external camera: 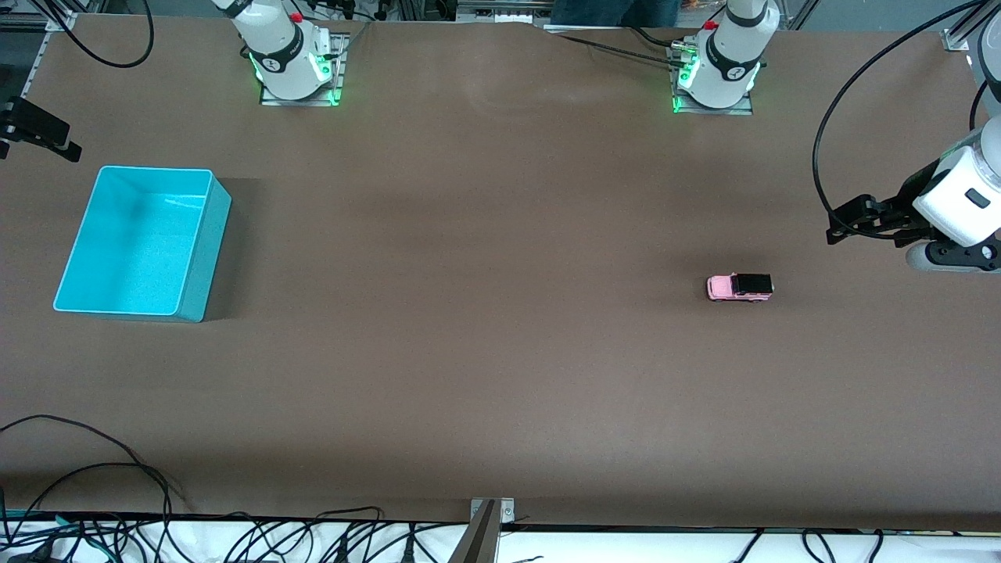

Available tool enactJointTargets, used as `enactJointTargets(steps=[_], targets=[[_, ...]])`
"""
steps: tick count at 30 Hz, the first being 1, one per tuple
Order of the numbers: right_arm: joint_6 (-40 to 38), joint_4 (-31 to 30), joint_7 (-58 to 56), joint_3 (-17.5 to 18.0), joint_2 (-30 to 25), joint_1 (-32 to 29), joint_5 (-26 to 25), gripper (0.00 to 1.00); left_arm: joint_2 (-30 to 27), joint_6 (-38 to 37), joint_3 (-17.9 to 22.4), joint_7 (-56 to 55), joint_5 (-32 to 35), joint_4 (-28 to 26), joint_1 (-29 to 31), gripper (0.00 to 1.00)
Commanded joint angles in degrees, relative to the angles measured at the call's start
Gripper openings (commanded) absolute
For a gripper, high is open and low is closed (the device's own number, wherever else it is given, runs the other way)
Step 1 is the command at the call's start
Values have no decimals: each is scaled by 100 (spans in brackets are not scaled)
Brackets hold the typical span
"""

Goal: Wind and store pink jeep toy

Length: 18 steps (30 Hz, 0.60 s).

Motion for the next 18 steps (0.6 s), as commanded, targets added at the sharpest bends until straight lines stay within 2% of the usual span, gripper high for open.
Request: enactJointTargets(steps=[1, 7, 13, 18], targets=[[-119, 99, -28, 12, -21, 4, -53, 100, 88, -79, -39, 49, -64, 136, -84, 100], [-119, 99, -28, 12, -21, 4, -44, 100, 115, -70, -75, 145, -64, 162, -145, 100], [-119, 99, -28, 12, -21, 4, -44, 100, 176, -61, -66, 1733, -38, 127, -110, 100], [-119, 99, -36, 12, -21, 4, -44, 100, 290, -61, -66, 2499, -20, 4, -40, 100]])
